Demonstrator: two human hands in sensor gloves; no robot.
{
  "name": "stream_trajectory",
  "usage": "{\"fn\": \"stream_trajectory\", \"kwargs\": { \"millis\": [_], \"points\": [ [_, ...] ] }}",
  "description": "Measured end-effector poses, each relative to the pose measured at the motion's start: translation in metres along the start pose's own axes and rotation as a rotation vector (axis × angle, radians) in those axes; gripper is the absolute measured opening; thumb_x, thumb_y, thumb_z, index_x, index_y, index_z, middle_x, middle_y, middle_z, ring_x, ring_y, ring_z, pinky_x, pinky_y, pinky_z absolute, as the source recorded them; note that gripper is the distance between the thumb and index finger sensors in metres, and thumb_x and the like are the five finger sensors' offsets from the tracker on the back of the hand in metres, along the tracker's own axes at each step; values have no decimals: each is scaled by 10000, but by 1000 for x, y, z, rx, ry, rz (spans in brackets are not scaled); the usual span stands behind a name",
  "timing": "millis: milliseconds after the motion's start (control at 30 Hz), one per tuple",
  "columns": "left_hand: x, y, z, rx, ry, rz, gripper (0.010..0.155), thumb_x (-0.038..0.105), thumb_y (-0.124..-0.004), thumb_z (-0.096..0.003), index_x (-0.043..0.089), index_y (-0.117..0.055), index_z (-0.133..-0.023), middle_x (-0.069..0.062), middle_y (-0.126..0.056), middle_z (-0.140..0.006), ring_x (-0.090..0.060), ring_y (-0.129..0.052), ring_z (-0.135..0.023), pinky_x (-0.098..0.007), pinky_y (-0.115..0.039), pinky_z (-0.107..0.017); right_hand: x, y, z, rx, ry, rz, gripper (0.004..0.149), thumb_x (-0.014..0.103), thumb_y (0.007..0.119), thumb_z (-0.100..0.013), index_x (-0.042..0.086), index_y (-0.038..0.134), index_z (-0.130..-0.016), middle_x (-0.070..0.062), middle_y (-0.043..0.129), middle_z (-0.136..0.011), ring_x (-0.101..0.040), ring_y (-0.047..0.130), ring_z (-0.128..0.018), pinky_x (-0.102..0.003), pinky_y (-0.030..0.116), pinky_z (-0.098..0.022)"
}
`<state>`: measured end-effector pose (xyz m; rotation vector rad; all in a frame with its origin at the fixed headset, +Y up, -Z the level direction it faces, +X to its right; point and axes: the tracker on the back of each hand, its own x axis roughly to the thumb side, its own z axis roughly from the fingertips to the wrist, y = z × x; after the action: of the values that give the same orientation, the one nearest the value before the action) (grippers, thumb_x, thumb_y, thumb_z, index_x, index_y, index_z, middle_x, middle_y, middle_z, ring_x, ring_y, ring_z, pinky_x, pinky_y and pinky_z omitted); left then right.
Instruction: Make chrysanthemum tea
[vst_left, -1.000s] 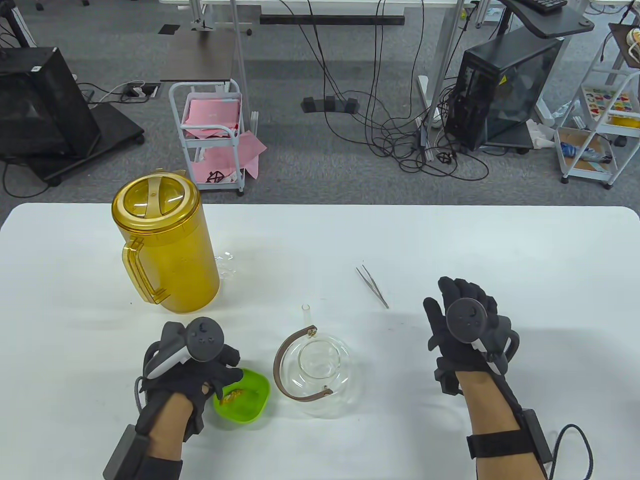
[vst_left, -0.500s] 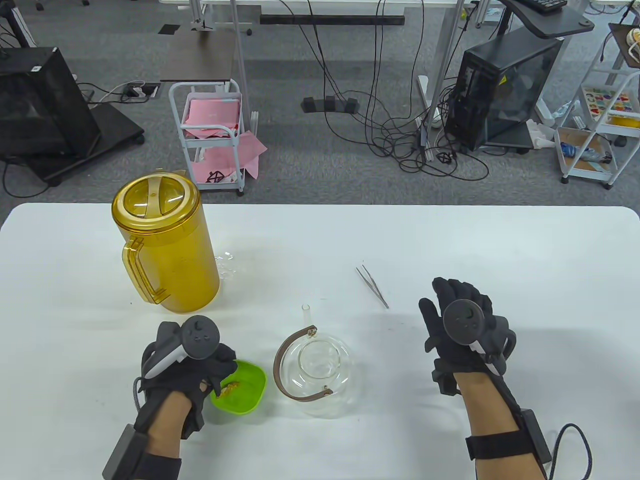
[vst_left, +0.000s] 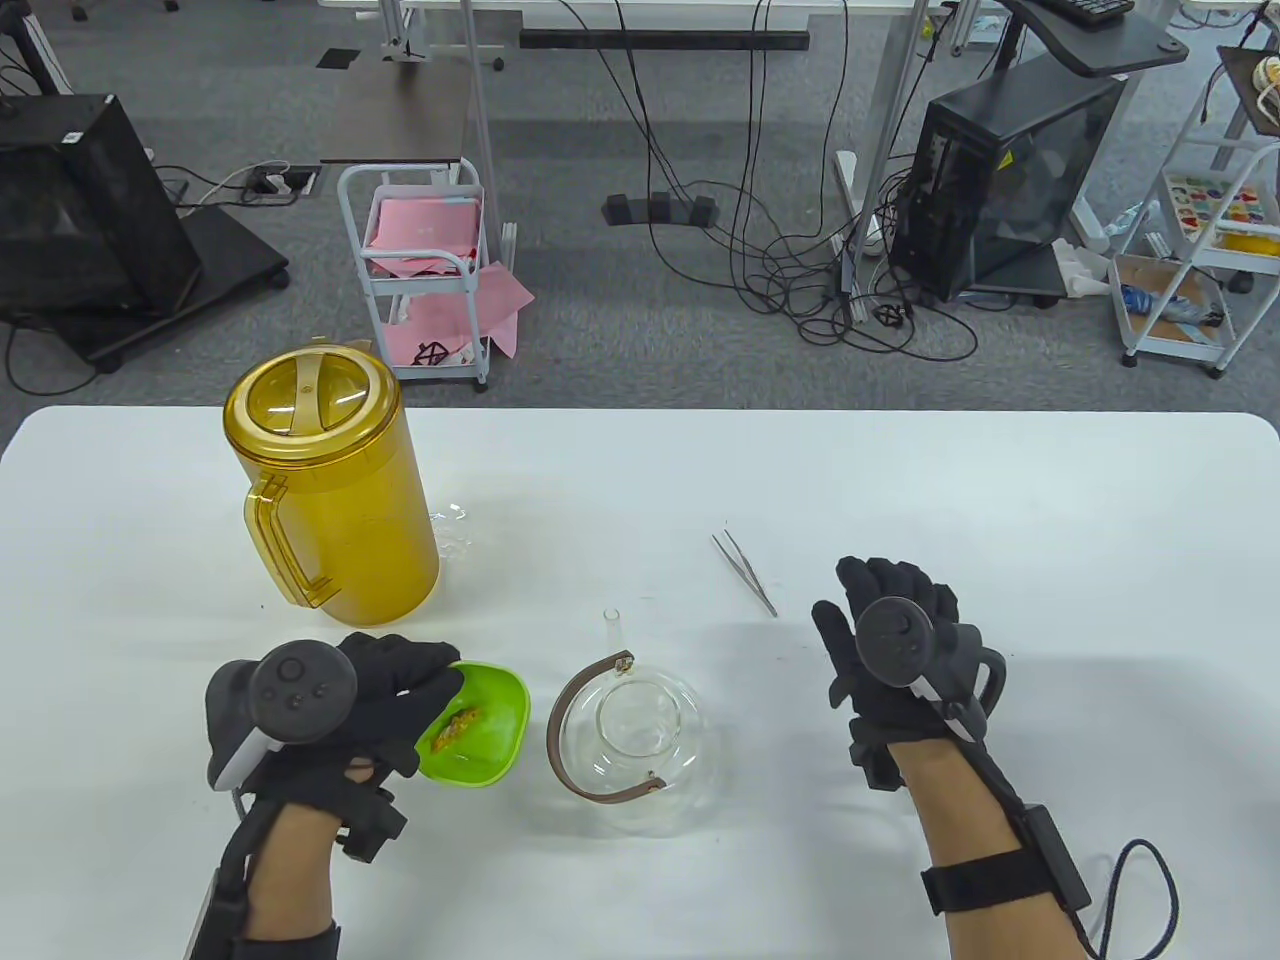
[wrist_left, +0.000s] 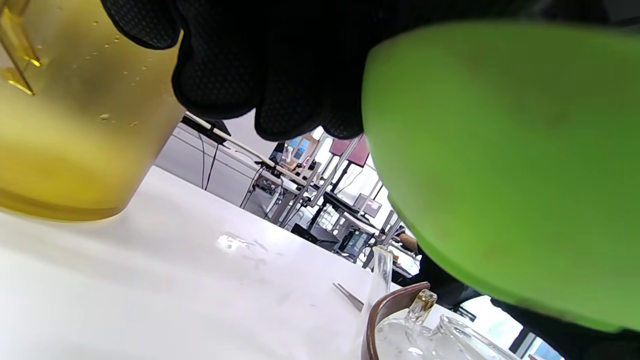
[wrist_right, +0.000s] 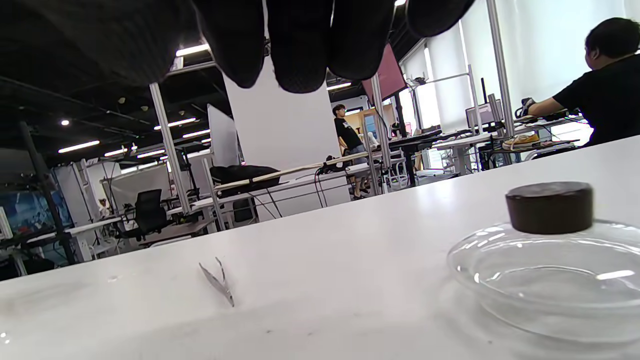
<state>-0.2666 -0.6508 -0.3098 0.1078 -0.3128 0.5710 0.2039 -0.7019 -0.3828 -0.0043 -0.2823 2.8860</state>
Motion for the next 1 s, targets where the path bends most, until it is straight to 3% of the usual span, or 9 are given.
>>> {"fn": "stream_trajectory", "kwargs": {
  "millis": [133,233,400,533,667,833,867,1000],
  "points": [
    [-4,-4,-1,-6,6,-1,401,486,-866,-554,249,-924,-872,-35,-1016,-741,-347,-893,-721,-686,-525,-744,15,1,-15,69,18,25,638,594,676,-570,306,558,-1127,-43,517,-1167,-391,516,-1126,-681,385,-780],
    [-10,-5,-1,-10,32,2,396,484,-859,-557,253,-918,-873,-44,-999,-781,-360,-872,-756,-697,-502,-747,25,-1,-36,62,77,116,642,599,672,-573,303,560,-1132,-48,521,-1169,-397,522,-1125,-684,392,-776],
    [-10,-6,-1,-18,37,-5,394,484,-855,-562,238,-919,-863,-68,-946,-900,-387,-824,-846,-710,-467,-755,38,8,-80,224,156,169,634,597,661,-589,307,551,-1141,-54,484,-1187,-404,478,-1140,-693,364,-777],
    [-6,-7,-1,-23,34,-39,394,485,-853,-562,241,-919,-864,-71,-932,-934,-393,-813,-874,-713,-461,-757,54,36,-110,374,206,244,627,593,676,-590,306,571,-1138,-62,470,-1196,-410,459,-1147,-697,357,-775],
    [-7,-8,-1,-27,35,-33,394,482,-852,-563,237,-918,-865,-77,-928,-944,-404,-803,-893,-716,-454,-757,67,75,-125,623,262,422,695,624,671,-585,278,521,-1169,-75,421,-1216,-422,427,-1155,-703,347,-773],
    [-7,-10,-2,-36,31,-45,393,482,-851,-562,238,-918,-863,-75,-931,-942,-406,-804,-898,-716,-454,-757,71,101,-130,642,297,364,736,629,706,-567,223,536,-1157,-78,457,-1202,-417,471,-1145,-705,362,-766],
    [-7,-11,-3,-36,30,-47,392,482,-851,-563,238,-918,-863,-76,-931,-942,-405,-803,-899,-716,-454,-757,72,103,-130,588,305,359,731,616,728,-561,211,551,-1142,-82,479,-1189,-415,496,-1136,-702,369,-765],
    [-7,-11,-3,-38,26,-46,394,482,-848,-564,235,-916,-864,-76,-928,-946,-407,-800,-903,-717,-452,-758,80,106,-127,488,291,377,550,461,819,-560,184,740,-1028,-72,631,-1121,-395,627,-1094,-704,396,-762]
  ]
}}
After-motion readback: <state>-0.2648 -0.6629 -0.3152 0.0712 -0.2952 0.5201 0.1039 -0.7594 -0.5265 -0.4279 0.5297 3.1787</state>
